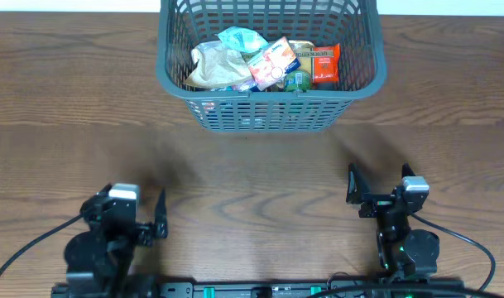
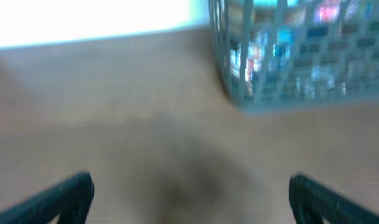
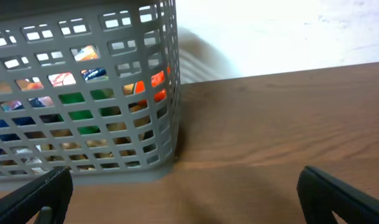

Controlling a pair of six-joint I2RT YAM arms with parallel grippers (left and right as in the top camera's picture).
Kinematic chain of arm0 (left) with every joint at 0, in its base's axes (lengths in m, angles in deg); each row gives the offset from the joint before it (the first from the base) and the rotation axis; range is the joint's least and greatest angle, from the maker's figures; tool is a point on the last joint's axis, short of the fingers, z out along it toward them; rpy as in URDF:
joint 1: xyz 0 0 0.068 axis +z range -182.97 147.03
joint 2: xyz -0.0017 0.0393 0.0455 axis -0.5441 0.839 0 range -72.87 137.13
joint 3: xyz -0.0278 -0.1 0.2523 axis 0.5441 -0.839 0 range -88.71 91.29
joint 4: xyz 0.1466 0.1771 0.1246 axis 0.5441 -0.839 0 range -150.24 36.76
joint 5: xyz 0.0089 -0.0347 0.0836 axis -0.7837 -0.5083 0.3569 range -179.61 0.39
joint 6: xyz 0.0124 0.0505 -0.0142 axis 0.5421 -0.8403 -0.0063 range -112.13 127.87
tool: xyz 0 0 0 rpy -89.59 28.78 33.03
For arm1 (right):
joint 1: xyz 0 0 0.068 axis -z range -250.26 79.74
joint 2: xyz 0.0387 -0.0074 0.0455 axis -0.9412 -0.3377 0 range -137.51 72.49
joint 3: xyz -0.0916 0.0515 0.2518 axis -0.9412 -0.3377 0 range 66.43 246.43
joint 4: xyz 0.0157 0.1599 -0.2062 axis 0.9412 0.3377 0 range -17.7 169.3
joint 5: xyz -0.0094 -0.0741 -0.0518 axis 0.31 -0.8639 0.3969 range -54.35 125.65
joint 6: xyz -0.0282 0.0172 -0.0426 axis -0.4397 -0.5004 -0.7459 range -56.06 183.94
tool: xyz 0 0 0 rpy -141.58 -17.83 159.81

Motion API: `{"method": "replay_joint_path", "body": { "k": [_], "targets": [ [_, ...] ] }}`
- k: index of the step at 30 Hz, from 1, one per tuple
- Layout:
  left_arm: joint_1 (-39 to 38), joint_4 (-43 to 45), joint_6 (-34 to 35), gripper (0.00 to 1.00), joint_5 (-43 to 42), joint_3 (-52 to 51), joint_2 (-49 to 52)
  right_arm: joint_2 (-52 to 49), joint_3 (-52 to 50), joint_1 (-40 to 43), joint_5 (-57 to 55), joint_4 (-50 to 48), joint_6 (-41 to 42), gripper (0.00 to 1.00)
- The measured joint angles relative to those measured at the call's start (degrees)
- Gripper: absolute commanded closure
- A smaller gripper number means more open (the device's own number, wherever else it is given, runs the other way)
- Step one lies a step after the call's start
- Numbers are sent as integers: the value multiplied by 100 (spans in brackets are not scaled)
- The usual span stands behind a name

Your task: Pack container

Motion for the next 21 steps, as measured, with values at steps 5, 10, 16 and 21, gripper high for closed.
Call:
{"method": "replay_joint_path", "body": {
  "k": [5,10,16,21],
  "targets": [
    [-107,1858,151,2,17,-1104,-341,0,0,0,-2,-2,0,1],
    [-208,3187,177,2,125,-1919,-597,0,0,0,-2,-2,0,1],
    [-293,3324,280,2,149,-2332,-619,2,-2,0,-2,-4,0,1],
    [-343,3327,210,2,-59,-2323,-619,2,-2,0,0,-4,0,1]
  ]
}}
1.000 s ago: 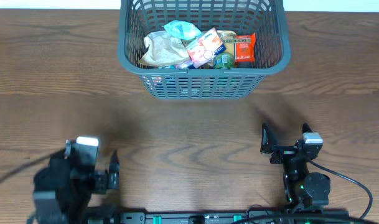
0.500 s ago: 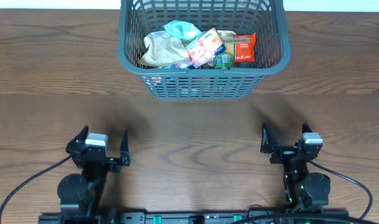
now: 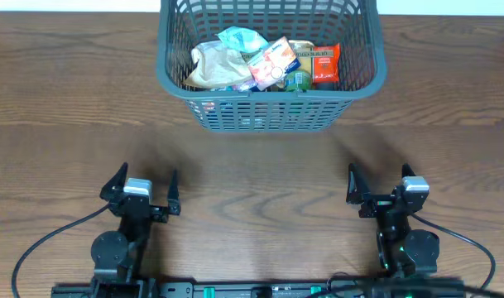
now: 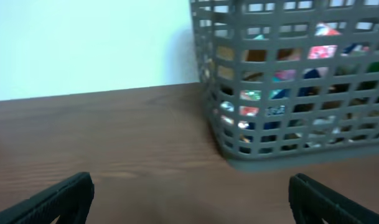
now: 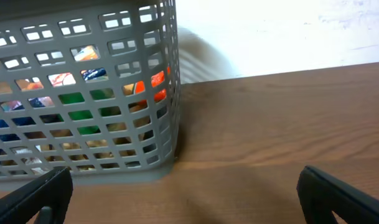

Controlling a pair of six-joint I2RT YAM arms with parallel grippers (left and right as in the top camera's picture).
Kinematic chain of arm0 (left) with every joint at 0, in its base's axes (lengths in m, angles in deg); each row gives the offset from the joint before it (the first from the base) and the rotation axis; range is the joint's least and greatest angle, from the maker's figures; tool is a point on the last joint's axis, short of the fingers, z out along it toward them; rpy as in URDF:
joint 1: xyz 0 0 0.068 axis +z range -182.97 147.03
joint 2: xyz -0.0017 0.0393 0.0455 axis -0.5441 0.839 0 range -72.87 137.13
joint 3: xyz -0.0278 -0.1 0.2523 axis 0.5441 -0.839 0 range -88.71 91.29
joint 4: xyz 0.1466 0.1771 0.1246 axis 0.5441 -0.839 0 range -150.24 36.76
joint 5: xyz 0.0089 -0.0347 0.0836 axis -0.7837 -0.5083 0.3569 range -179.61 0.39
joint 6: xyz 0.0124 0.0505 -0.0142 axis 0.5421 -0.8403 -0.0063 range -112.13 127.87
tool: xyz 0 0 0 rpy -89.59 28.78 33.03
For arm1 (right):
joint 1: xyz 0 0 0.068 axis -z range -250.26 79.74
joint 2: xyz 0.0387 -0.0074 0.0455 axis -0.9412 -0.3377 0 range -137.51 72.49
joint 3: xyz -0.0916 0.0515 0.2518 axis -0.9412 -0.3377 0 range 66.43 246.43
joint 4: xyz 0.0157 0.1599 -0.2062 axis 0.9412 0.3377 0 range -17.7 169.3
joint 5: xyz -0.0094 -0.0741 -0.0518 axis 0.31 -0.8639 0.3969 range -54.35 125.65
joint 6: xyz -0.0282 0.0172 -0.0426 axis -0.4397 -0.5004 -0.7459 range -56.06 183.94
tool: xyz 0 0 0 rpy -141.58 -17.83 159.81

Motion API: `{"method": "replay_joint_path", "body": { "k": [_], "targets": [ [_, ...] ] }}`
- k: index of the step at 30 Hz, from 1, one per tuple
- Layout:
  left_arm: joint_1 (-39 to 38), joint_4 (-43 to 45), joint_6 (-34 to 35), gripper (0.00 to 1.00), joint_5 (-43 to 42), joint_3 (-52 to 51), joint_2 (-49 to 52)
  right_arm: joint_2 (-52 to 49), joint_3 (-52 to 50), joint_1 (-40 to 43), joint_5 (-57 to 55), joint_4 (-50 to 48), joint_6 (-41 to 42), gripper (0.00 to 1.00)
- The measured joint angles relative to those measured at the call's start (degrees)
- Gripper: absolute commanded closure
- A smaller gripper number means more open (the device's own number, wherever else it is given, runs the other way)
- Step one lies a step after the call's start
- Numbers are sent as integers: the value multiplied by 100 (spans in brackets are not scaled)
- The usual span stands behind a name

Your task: Pack container

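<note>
A grey slatted basket [image 3: 363, 79] stands at the table's far middle, holding several snack packets [image 3: 272, 64], an orange one [image 3: 324, 64] at the right. It shows in the left wrist view as the basket [image 4: 289, 149] and in the right wrist view as the basket [image 5: 83, 165]. My left gripper [image 3: 143, 181] stands open near the front left, nothing between its fingers [image 4: 58, 199]. My right gripper [image 3: 378, 180] stands open near the front right, likewise empty, fingers [image 5: 338, 193] wide apart.
Brown wooden table [image 3: 252, 174] with a white wall [image 4: 83, 43] behind it. Black cables [image 3: 36, 248] trail from both arm bases along the front edge.
My left arm has turned from angled rightward to facing straight toward the basket, its gripper still open. The right arm and the basket's contents are unchanged.
</note>
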Motion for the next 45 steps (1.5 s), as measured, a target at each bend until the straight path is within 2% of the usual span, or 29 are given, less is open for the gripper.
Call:
{"method": "replay_joint_path", "body": {
  "k": [15,45],
  "targets": [
    [0,22,-52,1,-645,22,0,0,0,0,-2,0,0,1],
    [0,24,-42,1,-675,22,0,0,0,0,-2,0,0,1]
  ]
}}
